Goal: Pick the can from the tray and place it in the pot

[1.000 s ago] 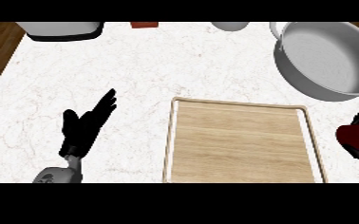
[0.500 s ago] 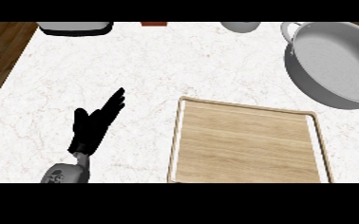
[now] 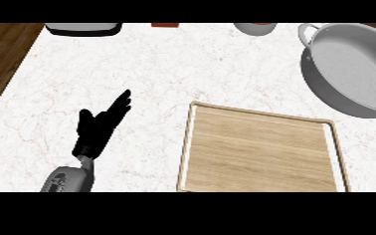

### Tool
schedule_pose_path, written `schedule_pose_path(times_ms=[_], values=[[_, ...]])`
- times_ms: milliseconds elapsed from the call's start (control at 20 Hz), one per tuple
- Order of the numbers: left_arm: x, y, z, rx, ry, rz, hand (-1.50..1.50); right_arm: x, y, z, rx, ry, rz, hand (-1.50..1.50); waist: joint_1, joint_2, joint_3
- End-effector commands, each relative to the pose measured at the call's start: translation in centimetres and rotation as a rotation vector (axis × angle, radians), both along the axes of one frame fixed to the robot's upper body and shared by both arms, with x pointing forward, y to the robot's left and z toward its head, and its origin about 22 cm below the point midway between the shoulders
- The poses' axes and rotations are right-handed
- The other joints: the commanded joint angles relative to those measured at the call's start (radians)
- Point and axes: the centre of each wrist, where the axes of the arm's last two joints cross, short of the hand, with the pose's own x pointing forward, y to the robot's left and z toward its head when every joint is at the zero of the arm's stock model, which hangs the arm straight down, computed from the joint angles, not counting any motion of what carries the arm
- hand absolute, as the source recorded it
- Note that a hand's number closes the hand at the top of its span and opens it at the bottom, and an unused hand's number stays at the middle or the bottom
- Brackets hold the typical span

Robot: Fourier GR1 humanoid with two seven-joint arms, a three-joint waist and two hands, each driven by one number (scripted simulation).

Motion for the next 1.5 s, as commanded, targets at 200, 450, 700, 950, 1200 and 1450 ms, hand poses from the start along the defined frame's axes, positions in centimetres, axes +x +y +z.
schedule_pose_path(times_ms=[200, 450, 700, 950, 1200, 1450], values=[[0.9, -1.1, -0.7, 0.004, 0.000, -0.009, 0.00, 6.1, 1.1, 6.3, -0.110, -0.025, 0.068, 1.50, 0.006, 0.000, -0.004], [-0.2, -2.3, 0.0, 0.014, -0.006, -0.033, 0.00, 10.5, 3.9, 7.2, -0.200, 0.057, 0.088, 1.50, 0.021, 0.001, -0.004], [-0.5, 0.2, 0.0, 0.030, -0.009, -0.005, 0.00, 14.3, 6.8, 8.9, -0.308, 0.127, 0.114, 1.50, 0.015, -0.002, -0.006], [0.7, 0.4, 0.8, 0.013, -0.011, -0.020, 0.00, 17.0, 9.9, 6.9, -0.380, 0.196, 0.141, 1.50, 0.019, 0.002, -0.005], [0.9, -1.2, 0.2, 0.010, -0.007, -0.032, 0.00, 18.8, 12.7, 5.4, -0.701, 0.264, 0.055, 1.50, 0.027, 0.008, -0.006], [0.8, -1.8, 0.8, 0.017, -0.011, -0.062, 0.00, 20.4, 14.7, 4.4, -0.727, 0.501, 0.031, 1.50, 0.043, 0.010, -0.005]])
